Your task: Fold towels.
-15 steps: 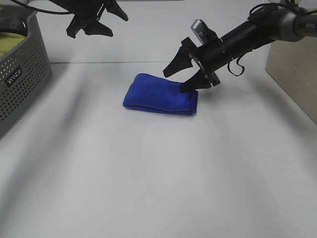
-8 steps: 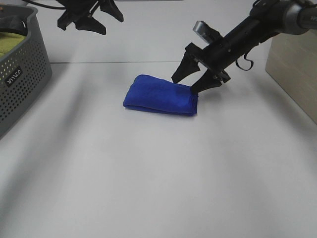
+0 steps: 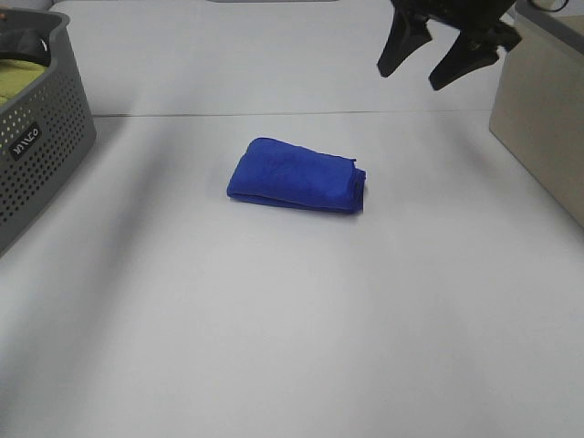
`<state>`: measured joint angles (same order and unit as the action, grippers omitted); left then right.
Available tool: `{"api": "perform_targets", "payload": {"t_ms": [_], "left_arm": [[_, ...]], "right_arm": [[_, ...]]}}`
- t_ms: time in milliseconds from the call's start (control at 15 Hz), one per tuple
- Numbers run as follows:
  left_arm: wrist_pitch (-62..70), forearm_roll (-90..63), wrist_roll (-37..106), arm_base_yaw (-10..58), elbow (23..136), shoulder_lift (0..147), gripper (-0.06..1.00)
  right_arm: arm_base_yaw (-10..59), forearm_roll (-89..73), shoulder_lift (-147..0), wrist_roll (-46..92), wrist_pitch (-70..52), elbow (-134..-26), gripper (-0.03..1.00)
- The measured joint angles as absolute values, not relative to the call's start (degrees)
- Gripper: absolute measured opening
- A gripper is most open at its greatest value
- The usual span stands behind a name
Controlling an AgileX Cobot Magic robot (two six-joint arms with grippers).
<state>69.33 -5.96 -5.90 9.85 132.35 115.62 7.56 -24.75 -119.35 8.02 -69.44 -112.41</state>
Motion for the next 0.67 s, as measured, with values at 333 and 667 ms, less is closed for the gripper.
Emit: {"api": "perform_targets", "payload": {"t_ms": [333, 667], "left_arm": [[69.4, 2.6, -8.7, 10.0, 101.4, 87.3, 0.56], [69.7, 3.7, -9.0, 10.0, 69.0, 56.9, 0.56]], "right_arm": [[7.6, -19.8, -94.6, 7.9, -69.5, -89.8, 0.76], [7.6, -14.0, -69.3, 7.9, -69.6, -64.7, 0.76]]}}
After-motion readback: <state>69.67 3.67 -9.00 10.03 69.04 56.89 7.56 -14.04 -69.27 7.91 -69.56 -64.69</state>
